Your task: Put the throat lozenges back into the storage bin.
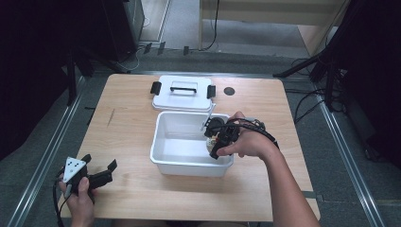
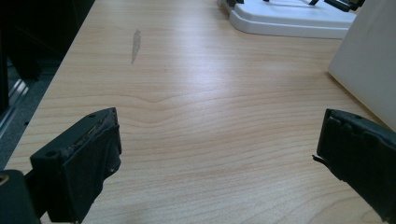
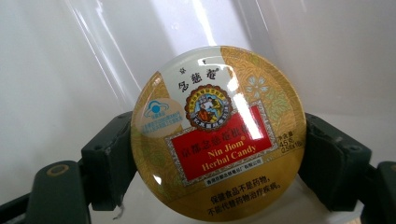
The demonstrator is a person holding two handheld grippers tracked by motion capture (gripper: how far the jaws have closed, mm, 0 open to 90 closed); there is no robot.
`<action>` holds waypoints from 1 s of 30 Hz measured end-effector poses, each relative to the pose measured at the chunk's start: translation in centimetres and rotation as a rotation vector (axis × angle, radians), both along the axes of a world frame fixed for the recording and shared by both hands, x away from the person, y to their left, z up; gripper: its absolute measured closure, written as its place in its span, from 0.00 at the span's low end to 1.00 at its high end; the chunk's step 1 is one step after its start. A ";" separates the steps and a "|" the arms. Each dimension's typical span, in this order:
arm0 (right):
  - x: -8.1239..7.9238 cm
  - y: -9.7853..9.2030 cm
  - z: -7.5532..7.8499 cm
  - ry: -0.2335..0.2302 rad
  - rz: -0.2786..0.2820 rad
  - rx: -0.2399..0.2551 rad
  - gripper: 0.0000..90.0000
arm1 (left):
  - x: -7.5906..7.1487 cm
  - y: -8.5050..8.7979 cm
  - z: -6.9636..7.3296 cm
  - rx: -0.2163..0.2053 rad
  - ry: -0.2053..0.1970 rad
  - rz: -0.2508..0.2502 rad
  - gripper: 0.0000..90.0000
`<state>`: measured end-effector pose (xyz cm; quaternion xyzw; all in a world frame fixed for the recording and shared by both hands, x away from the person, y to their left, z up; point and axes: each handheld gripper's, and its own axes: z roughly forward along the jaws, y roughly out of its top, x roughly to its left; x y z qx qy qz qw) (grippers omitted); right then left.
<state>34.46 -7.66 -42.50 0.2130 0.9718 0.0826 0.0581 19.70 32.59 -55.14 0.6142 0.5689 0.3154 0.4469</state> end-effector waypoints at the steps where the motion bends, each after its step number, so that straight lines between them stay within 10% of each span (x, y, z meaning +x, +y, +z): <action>1: 0.0 0.1 -0.1 -0.003 0.001 -0.007 0.23 | 0.0 0.0 0.0 0.000 0.000 0.000 0.00; 30: -0.4 1.5 -1.5 0.006 0.025 -0.138 0.22 | 0.0 0.0 0.0 -0.003 0.000 0.003 0.00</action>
